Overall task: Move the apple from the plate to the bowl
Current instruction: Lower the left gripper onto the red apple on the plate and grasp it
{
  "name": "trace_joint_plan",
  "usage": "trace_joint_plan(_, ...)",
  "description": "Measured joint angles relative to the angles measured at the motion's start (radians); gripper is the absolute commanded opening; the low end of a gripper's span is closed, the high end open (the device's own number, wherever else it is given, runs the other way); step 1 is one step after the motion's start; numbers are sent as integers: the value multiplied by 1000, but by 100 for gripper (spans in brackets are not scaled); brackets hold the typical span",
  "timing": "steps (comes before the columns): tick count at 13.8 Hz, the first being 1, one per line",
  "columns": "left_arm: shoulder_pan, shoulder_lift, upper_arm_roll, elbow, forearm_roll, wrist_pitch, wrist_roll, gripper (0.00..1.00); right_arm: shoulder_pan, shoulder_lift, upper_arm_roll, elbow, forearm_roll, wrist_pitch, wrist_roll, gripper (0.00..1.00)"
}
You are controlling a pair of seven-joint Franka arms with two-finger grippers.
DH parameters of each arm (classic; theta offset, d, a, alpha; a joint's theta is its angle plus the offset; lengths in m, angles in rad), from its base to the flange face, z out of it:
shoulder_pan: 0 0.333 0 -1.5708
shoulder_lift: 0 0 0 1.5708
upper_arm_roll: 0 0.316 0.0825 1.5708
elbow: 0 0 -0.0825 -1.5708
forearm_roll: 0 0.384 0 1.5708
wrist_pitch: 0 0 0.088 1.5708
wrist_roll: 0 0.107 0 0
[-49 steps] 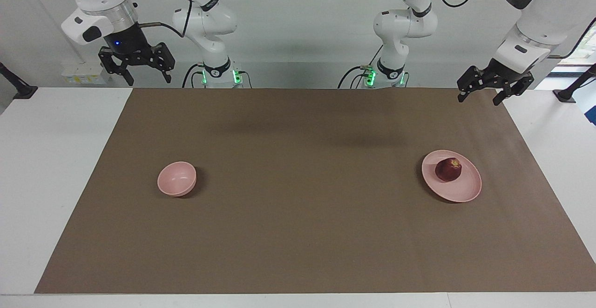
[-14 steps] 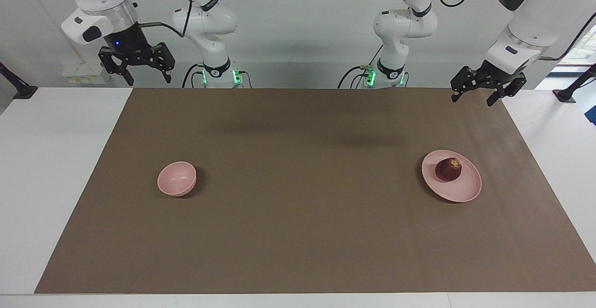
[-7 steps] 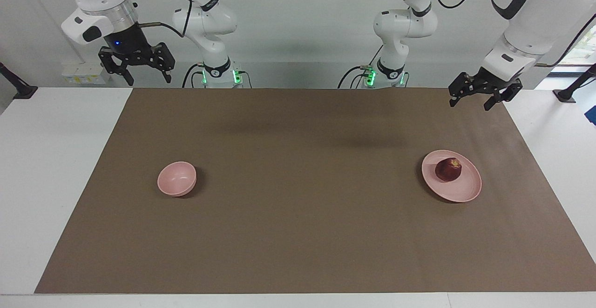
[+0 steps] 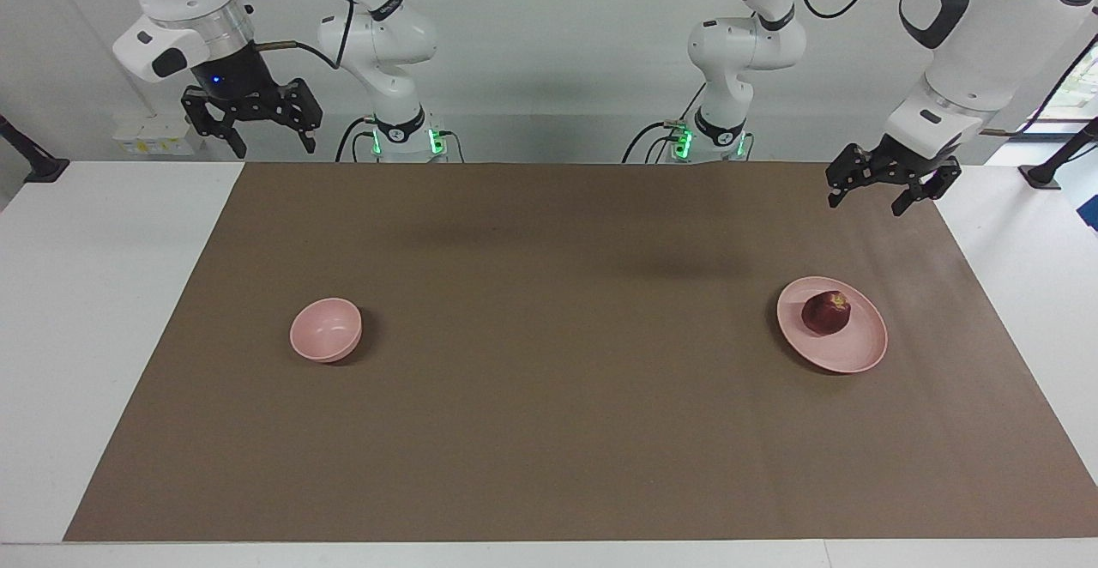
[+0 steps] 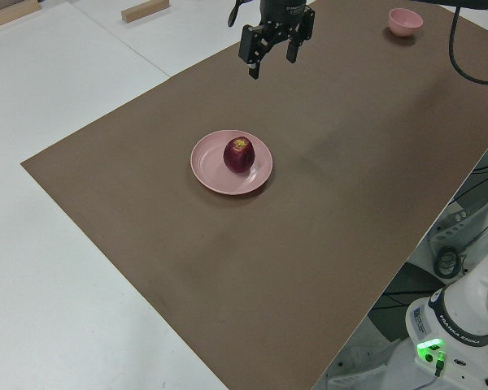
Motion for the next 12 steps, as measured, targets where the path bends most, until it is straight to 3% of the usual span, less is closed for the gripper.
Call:
trace_joint_plan(8, 40, 154, 2, -39, 0, 117, 163, 100, 0, 0, 0, 0, 0, 0, 0, 100)
trace_joint_plan(12, 40, 212, -1, -113, 0, 252, 168, 100, 0, 0, 0, 0, 0, 0, 0, 100)
